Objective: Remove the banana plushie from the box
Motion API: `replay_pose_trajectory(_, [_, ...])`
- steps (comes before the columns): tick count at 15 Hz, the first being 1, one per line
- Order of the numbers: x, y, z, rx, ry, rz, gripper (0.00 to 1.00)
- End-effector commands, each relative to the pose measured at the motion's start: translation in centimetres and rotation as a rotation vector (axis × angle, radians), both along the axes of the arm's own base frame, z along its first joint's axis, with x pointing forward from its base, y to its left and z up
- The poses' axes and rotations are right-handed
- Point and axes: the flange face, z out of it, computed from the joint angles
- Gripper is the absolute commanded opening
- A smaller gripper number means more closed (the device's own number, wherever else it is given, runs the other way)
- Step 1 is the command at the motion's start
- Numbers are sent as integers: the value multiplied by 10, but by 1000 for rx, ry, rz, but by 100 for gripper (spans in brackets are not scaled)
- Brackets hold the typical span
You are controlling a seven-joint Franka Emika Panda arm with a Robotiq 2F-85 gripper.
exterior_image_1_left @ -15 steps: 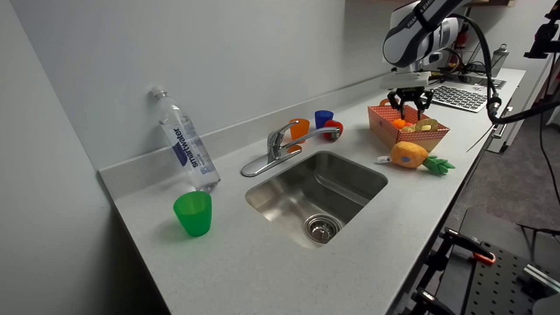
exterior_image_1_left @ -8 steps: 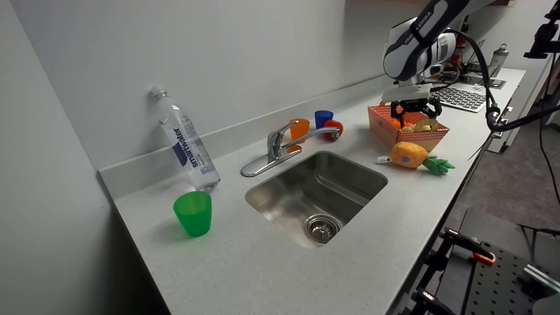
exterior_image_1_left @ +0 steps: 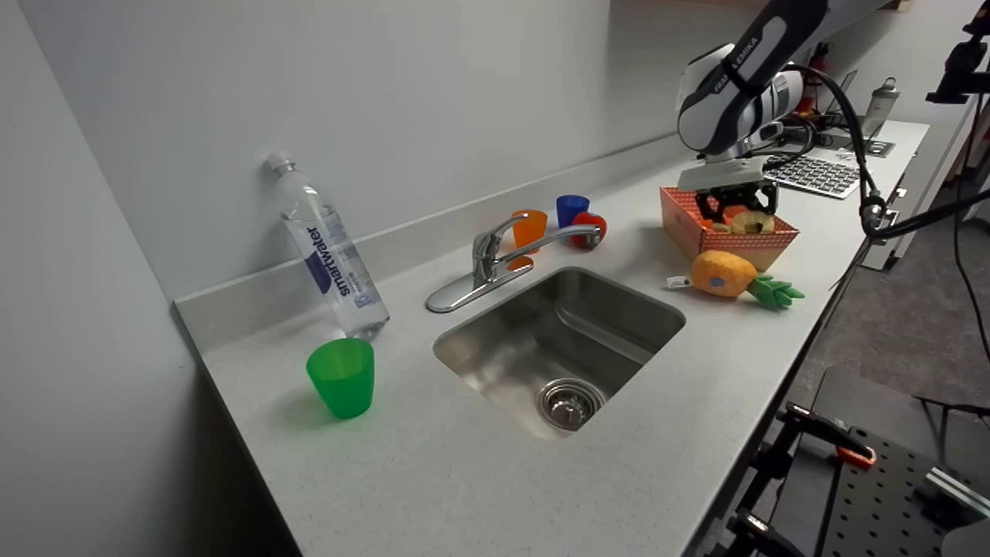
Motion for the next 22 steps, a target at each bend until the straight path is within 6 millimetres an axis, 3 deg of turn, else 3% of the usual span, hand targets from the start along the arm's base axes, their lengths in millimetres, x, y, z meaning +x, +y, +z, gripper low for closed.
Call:
replay_pose_trajectory(1, [-1,0,0,-33,12,2,36])
replay_pose_trajectory(6, [4,3,16,-11,-29,14,2])
replay_pose_trajectory(16, [44,43,134,73,-315,104,3])
replay_pose_trajectory(19, [59,55,149,84,-370,122,3])
replay_pose_trajectory(22, [80,67,149,86,-379,140,3])
